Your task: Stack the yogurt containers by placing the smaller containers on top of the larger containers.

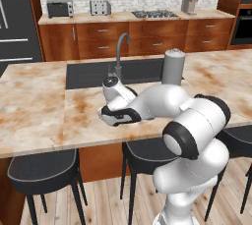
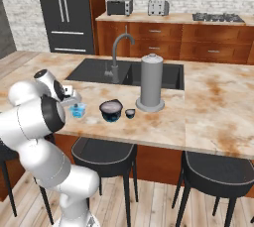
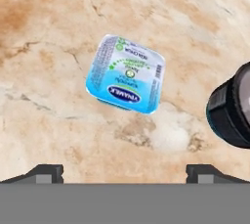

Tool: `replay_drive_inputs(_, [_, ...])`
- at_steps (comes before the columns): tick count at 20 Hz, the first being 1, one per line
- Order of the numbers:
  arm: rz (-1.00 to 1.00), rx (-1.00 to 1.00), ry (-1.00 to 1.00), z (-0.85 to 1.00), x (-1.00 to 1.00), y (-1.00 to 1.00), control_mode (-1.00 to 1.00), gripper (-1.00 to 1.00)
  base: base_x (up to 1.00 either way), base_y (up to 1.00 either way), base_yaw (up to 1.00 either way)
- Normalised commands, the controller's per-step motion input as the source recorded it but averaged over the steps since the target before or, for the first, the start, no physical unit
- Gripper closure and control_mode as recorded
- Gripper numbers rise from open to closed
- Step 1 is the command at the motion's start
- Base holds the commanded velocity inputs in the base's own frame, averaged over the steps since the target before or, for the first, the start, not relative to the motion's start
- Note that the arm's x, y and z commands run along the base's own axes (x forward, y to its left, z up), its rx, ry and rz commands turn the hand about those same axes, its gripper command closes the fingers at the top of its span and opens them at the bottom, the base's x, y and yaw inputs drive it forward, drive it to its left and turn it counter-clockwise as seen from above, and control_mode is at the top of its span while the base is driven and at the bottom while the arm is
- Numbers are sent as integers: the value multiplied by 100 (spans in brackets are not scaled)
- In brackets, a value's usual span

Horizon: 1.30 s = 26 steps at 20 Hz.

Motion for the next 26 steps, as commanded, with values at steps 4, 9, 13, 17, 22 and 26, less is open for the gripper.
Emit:
replay_drive_inputs(4, [0,0,0,-16,22,1,-100,-100,0,0,0])
replay_drive_inputs(9, [0,0,0,-17,22,2,-100,-100,0,0,0])
replay_drive_inputs(13, [0,0,0,-16,22,5,-100,-100,0,0,0])
replay_drive_inputs(17, [0,0,0,-16,23,10,-100,-100,0,0,0])
replay_drive_inputs(22, [0,0,0,-16,24,13,-100,-100,0,0,0])
replay_drive_inputs(26, [0,-1,0,-17,24,10,-100,-100,0,0,0])
